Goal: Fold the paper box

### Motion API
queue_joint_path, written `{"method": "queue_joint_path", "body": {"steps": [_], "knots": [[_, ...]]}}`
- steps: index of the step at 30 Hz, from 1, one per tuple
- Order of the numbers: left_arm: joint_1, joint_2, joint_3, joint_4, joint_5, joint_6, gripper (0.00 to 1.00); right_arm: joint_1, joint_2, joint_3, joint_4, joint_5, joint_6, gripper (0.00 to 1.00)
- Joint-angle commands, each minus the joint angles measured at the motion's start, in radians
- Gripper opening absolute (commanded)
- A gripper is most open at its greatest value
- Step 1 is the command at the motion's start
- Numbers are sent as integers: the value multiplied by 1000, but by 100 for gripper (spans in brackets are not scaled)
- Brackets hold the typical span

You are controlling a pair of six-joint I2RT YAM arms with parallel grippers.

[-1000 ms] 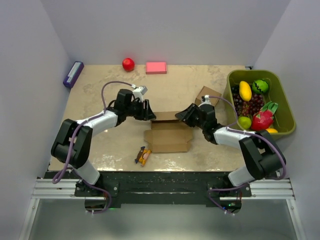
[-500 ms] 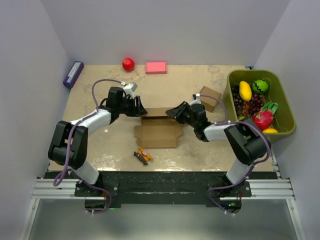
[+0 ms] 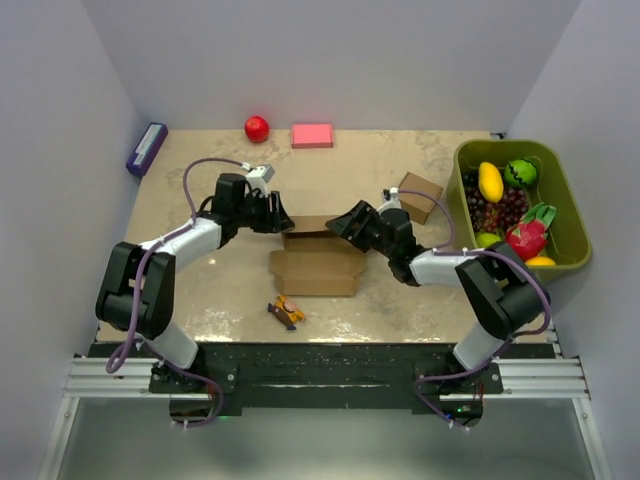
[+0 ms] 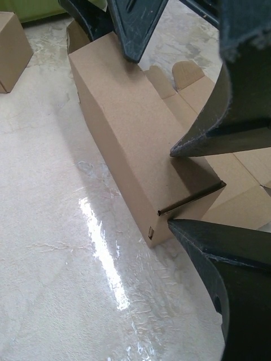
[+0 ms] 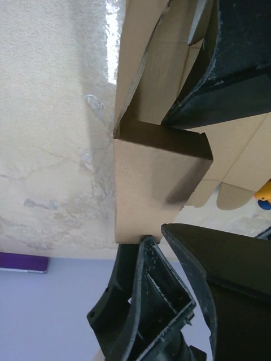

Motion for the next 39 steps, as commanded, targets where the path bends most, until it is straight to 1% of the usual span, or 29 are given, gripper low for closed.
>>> {"method": "queue_joint_path", "body": {"steps": [1,5,7,9,11,13,16,17,19,20,21,23,25,26,30,32,34,35,37,38,39], "knots": [[3,-22,20,25,23,8,52,1,-99,-54,-31,34,-43,72],[4,-38,20,23,14,12,53,1,-201,-82,-128,100,-126,72],[4,-53,20,22,2,20,57,1,-254,-88,-200,120,-154,72],[4,-67,18,16,-24,29,62,1,-286,-89,-238,140,-188,73],[4,-94,18,5,-52,47,66,1,-322,-86,-283,142,-224,74],[3,-134,15,0,-109,72,68,1,-340,-70,-346,136,-244,75],[-11,-214,-2,0,-204,113,68,0,-351,-60,-407,137,-283,76],[-37,-237,-12,6,-228,126,68,0,-353,-63,-416,134,-292,76],[-80,-303,-23,13,-320,177,68,0,-351,-66,-435,125,-295,76],[-128,-323,-32,17,-351,198,68,0,-353,-69,-435,125,-294,77],[-152,-356,-39,22,-401,218,69,1,-354,-76,-433,105,-289,77],[-195,-384,-52,29,-425,245,69,0,-357,-70,-436,82,-286,77],[-215,-416,-63,42,-414,256,69,0,-348,-42,-465,50,-298,80],[-239,-423,-66,46,-414,256,69,0,-340,-22,-490,48,-330,83],[-316,-433,-60,36,-434,268,69,0,-284,97,-677,80,-405,85],[-374,-433,-49,11,-459,256,69,1,-288,115,-714,100,-427,85],[-419,-440,-60,13,-503,209,69,0,-308,122,-754,103,-435,86],[-471,-443,-72,41,-515,190,69,0,-314,125,-769,108,-438,86],[-526,-437,-113,92,-544,137,69,0,-331,134,-818,120,-439,97],[-578,-430,-124,135,-555,117,69,1,-333,141,-837,142,-450,99],[-604,-409,-131,155,-574,83,69,0,-337,151,-869,152,-459,99]]}}
